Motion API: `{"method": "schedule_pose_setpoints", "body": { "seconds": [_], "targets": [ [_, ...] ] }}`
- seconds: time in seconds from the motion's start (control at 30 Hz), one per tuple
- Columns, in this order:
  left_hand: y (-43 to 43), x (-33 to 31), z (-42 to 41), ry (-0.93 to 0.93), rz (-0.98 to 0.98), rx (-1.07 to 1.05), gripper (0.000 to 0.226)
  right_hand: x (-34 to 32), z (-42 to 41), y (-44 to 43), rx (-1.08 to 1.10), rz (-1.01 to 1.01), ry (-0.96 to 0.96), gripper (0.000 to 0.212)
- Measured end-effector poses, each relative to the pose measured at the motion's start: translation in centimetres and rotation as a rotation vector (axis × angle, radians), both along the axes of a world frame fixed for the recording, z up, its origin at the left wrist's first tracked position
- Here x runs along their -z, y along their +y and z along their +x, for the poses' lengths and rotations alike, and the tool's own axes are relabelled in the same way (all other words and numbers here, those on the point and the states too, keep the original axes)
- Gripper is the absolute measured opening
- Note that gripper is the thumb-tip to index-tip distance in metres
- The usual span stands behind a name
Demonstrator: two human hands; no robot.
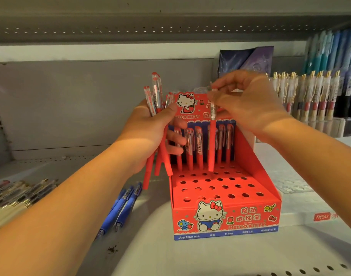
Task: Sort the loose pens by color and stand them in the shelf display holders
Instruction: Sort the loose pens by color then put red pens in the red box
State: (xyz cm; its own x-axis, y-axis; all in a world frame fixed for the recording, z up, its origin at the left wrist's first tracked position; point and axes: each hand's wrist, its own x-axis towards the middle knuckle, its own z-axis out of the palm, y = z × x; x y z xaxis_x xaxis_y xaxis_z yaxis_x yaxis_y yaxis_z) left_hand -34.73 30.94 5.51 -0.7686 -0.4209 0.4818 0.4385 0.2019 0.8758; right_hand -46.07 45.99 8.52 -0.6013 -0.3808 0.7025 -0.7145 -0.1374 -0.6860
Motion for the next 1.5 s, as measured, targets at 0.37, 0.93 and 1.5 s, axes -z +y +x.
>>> {"method": "schedule_pose_setpoints", "body": {
  "seconds": [0.37, 0.93, 1.5],
  "targets": [
    [0.0, 0.0, -0.1, 0.009, -0.04, -0.031, 0.017, 1.3, -1.8, -0.8, 0.386, 0.263, 0.329, 0.018],
    [-0.1, 0.2, 0.1, -0.044, -0.069, 0.028, 0.024, 1.2, -0.7, -0.3, 0.486, 0.535, 0.325, 0.014],
    [0.4, 0.5, 0.3, -0.084, -0.158, 0.102, 0.025, 0.4, 0.9, -0.4, 0.157, 0.353, 0.221, 0.012]
  ]
}}
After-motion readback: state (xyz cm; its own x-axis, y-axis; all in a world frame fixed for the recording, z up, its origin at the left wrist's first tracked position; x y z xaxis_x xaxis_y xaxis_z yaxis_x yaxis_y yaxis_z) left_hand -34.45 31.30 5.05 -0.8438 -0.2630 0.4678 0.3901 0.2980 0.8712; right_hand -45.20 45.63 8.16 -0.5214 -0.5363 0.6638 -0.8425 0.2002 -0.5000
